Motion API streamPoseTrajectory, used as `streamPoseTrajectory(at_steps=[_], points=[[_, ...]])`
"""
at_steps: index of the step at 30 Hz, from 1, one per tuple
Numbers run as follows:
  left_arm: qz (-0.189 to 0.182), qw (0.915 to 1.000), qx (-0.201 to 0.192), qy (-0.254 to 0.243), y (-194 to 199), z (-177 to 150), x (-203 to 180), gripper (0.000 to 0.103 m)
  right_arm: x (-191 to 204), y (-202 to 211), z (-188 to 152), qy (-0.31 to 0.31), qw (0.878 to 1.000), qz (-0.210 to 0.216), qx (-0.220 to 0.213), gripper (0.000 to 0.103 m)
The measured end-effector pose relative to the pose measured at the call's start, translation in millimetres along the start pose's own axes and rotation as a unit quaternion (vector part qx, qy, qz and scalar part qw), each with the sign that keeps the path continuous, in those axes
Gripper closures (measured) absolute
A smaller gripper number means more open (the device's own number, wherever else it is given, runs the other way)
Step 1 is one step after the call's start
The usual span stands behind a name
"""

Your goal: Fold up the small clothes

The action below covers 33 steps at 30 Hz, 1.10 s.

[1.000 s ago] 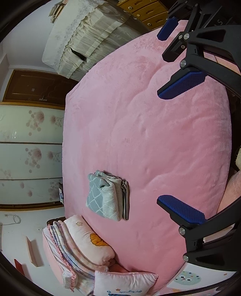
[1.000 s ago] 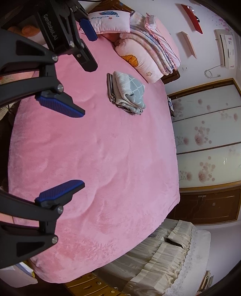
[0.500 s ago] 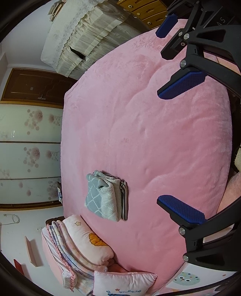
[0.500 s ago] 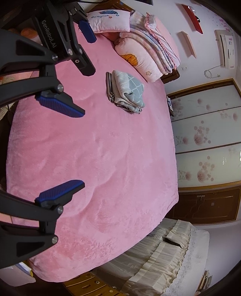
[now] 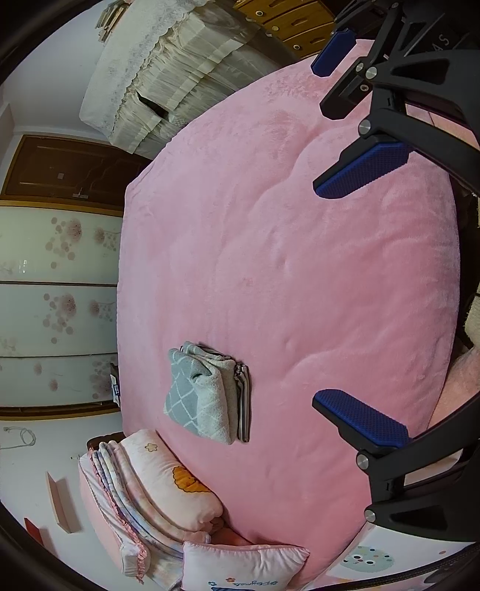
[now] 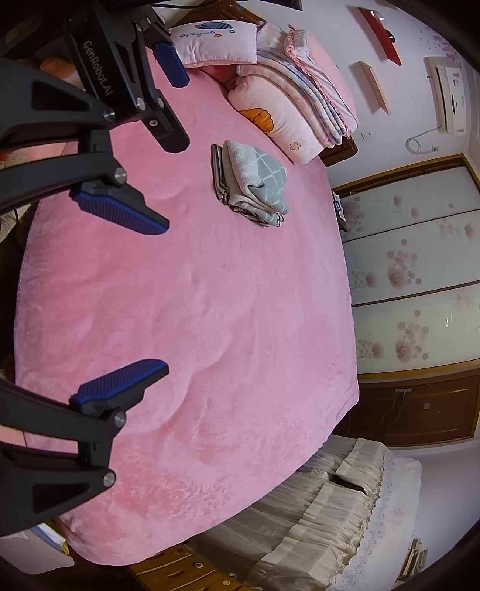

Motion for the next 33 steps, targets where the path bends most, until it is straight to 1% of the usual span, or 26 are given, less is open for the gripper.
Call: streamPoseTrajectory(at_steps=[33], points=[[-0.001,0.9999,0.01,0.006,-3.2,-4.6,7.5,0.001,-0.4,-0.5,-2.2,0.001,1.0,-0.001,0.001,0.032]])
Point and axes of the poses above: each gripper's, at about its wrist camera, not at the fingertips, and y roughly against the way its jaws point, x to its left, z to its top, the point moved 3 cm from there along -y, roughly the way its jaws point, and after that the axes turned 8 degrees about -z, right-handed, at the moved point
